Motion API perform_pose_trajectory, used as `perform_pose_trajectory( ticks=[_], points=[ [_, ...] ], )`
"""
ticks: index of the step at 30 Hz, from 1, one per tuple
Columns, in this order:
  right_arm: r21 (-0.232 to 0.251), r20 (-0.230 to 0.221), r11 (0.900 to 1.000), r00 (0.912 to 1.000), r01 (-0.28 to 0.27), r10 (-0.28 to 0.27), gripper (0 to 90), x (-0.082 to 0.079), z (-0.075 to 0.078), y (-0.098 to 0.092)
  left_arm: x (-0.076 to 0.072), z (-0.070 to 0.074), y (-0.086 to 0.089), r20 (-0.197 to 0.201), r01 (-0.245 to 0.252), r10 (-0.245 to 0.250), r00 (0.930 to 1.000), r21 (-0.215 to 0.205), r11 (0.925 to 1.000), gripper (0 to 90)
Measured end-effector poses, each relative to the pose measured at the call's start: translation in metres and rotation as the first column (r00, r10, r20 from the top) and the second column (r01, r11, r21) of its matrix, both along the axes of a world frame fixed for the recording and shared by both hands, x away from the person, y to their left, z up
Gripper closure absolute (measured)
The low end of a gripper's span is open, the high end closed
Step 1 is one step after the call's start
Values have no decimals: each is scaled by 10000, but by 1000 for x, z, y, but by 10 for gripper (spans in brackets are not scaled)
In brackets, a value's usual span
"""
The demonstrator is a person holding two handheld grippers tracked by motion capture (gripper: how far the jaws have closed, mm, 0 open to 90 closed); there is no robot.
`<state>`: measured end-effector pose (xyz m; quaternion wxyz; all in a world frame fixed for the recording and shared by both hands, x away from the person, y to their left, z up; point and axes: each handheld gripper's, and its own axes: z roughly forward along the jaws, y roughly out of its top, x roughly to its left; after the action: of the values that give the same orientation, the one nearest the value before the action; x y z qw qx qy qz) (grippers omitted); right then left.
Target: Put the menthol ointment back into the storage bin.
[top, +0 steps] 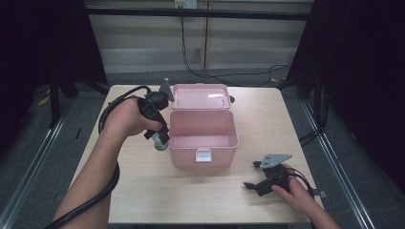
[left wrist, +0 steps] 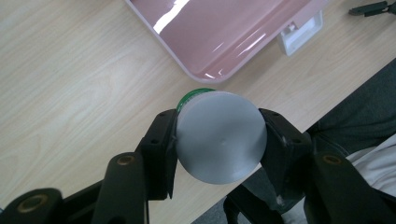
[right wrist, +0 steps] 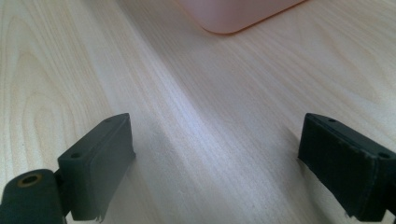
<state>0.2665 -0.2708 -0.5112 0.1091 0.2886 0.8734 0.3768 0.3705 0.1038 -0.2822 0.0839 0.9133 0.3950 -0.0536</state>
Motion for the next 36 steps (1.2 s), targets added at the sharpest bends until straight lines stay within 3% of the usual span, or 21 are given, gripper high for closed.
perform_pose_trajectory(
  ticks=[22, 36],
  points=[
    [-1, 4, 10000, 10000, -2, 2, 96, 0, 0, 0, 22, 18, -21, 393, -19, 18, 9992, 17, 10000, 501],
    [6, -43, 10000, 10000, 8, -8, 95, 0, 0, 0, 37, 2, -44, 128, -74, 73, 9999, 53, 10000, 502]
  ],
)
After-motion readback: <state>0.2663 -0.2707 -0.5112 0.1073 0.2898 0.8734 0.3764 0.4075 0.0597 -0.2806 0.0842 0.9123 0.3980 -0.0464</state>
